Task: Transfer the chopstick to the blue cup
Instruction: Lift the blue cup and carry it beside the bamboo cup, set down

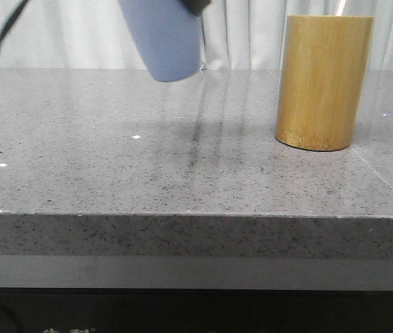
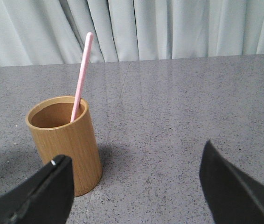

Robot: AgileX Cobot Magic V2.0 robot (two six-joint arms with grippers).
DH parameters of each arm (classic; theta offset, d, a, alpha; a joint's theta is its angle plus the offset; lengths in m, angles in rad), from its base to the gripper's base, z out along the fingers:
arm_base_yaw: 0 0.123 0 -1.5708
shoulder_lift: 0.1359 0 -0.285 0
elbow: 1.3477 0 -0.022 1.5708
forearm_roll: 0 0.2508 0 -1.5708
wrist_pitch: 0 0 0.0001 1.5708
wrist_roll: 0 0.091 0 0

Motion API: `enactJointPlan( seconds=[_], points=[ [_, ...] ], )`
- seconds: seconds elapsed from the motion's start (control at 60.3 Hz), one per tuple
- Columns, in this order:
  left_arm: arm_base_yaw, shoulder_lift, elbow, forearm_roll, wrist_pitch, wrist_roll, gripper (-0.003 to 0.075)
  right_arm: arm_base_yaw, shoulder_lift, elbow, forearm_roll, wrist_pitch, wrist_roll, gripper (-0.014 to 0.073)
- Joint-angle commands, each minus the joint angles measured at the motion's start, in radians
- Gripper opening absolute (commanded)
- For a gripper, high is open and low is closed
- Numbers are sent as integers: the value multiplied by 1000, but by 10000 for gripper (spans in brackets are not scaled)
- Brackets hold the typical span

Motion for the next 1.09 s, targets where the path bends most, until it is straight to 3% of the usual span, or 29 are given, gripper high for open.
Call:
enactJointPlan(
  seconds=[0.0,0.68,0.746,1.078],
  points=[
    [-24,-8,-47,-9,-53,-8,-19,-4,14,-26,5,-76,-6,572],
    [-37,84,-96,-57,-13,-8,-13,-4,14,-26,5,-74,-6,572],
    [-37,84,-96,-59,-17,-8,13,-4,14,-26,5,-74,-6,572],
    [-37,84,-96,-59,-18,-8,287,-4,14,-26,5,-74,-6,572]
  ],
)
